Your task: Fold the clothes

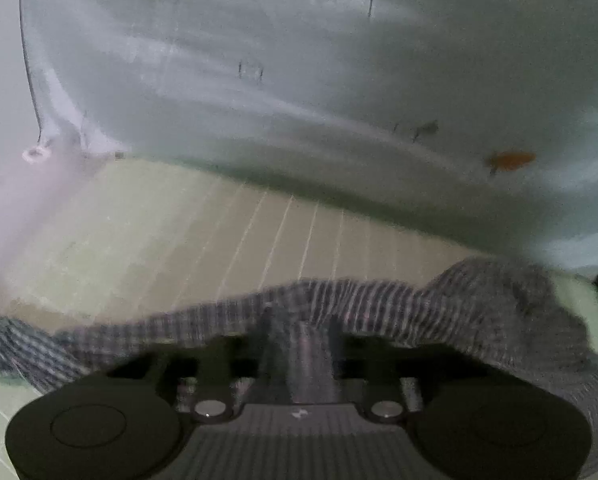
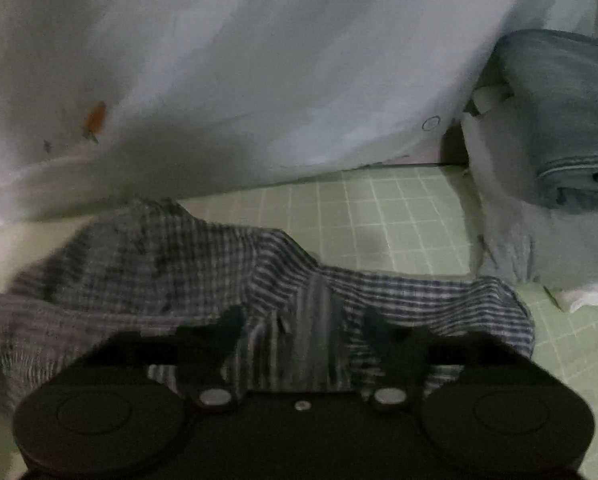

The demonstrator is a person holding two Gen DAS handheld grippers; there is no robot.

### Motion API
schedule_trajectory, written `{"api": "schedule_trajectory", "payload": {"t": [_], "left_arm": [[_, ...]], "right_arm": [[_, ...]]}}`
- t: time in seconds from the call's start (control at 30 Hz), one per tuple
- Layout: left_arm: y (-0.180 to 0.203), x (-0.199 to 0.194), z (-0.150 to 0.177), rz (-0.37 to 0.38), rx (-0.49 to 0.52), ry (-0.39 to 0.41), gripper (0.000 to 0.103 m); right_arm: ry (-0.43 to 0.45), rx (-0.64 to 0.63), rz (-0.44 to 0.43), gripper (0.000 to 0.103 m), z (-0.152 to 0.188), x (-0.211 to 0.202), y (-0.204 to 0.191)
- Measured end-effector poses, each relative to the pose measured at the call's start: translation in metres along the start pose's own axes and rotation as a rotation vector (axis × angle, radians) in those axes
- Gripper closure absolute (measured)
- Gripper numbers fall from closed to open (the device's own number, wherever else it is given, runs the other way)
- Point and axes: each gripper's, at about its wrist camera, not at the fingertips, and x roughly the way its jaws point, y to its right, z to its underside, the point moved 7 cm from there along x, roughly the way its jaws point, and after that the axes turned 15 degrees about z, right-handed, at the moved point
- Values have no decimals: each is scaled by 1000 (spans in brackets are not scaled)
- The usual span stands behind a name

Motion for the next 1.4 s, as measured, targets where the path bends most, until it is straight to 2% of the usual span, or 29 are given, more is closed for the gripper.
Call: {"api": "schedule_trajectory", "payload": {"t": [0.03, 0.07, 0.1, 0.2, 0.27, 0.33, 0.4, 0.5, 0.57, 0.6, 0.63, 0.67, 0.7, 0.77, 0.8, 0.83, 0.87, 1.2, 1.4], "left_arm": [[-2, 9, 4, -18, -2, -24, 39], [-6, 10, 13, -31, -21, -35, 31], [-12, 10, 24, -44, -44, -50, 31], [-26, 15, 53, -57, -98, -119, 31], [-31, 15, 65, -70, -127, -151, 31], [-31, 6, 71, -67, -166, -137, 31], [-28, -1, 71, -45, -198, -120, 31], [-24, 0, 74, -58, -200, -126, 35], [-22, 5, 76, -80, -172, -151, 53], [-21, 6, 75, -80, -163, -158, 58], [-21, 7, 75, -80, -154, -165, 69], [-21, 7, 74, -74, -153, -170, 86], [-22, 9, 75, -72, -151, -180, 93], [-24, 8, 75, -78, -146, -180, 98], [-24, 5, 75, -78, -143, -175, 99], [-23, 2, 74, -73, -140, -168, 100], [-22, -1, 73, -68, -136, -161, 100], [-6, -52, 76, -9, -107, -83, 100], [2, -102, 106, -23, -73, -69, 100]], "right_arm": [[5, 7, -4, 15, 4, 1, -1], [11, 15, -9, 9, 9, 2, -2], [6, 26, -1, 0, 13, 3, 0], [-9, 61, 27, 0, 26, 5, 7], [-19, 84, 45, 0, 34, 7, 11], [-29, 107, 63, 0, 43, 8, 15], [6, 139, 55, 0, 34, 2, 14], [43, 154, 29, 1, 20, -3, 6], [16, 140, 46, 3, 18, 7, -1], [1, 132, 55, 9, 18, 12, -4], [-13, 125, 64, 15, 17, 17, -8], [-28, 117, 72, 19, 17, 22, -11], [-43, 109, 81, 25, 16, 27, -15], [-72, 94, 99, 46, 15, 36, -21], [-71, 91, 93, 74, 16, 37, -20], [-61, 100, 79, 95, 17, 33, -16], [-50, 111, 65, 99, 18, 29, -12], [22, 176, 117, 101, 60, -50, 34], [22, 151, 134, 101, 106, -98, 48]]}}
